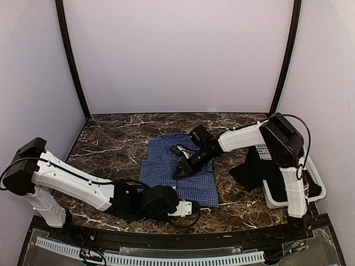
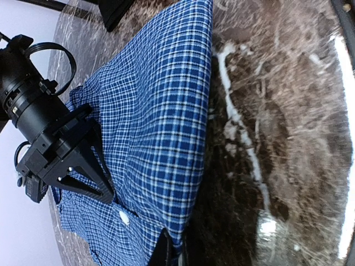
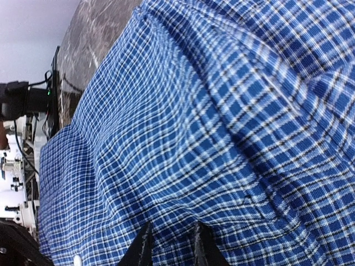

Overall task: Fold and stack the mixed laundry pile
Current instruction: Pick up the 2/3-rectangle-folded shirt from the center of the board, then fold the 2/3-rectangle-folded shirt at the center of the board.

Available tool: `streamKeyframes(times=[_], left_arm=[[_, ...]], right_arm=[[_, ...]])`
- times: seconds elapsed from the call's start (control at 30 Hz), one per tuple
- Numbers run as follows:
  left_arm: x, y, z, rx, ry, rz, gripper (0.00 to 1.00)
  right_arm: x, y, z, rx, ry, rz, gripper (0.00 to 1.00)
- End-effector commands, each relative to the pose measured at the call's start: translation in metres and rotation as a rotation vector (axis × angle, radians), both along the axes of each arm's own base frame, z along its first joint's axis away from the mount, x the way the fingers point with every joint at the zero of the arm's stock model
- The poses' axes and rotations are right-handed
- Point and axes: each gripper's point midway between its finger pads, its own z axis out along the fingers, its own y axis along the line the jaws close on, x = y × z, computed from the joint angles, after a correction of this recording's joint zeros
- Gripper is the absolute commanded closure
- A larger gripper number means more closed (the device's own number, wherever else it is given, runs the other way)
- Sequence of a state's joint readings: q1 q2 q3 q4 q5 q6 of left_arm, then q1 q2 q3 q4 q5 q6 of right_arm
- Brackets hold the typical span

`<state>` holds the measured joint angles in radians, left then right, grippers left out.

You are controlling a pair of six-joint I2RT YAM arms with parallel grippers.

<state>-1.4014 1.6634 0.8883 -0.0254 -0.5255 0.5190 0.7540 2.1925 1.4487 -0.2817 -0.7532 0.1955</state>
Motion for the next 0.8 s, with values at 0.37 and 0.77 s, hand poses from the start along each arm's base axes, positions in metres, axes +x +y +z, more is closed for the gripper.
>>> streamKeyframes(times=[0.37, 0.77], left_arm=[[-0.090, 0.013, 0.075, -0.011, 0.504, -0.084, 1.00], [-0.031, -0.007, 0.118, -0.078, 0.464, -0.094, 0.98]], right_arm=[[0.059, -0.009, 0.080, 0.006, -0.165, -0.084, 0.68], [0.114, -0.030, 0.003, -0.147, -0.154, -0.181, 0.70]])
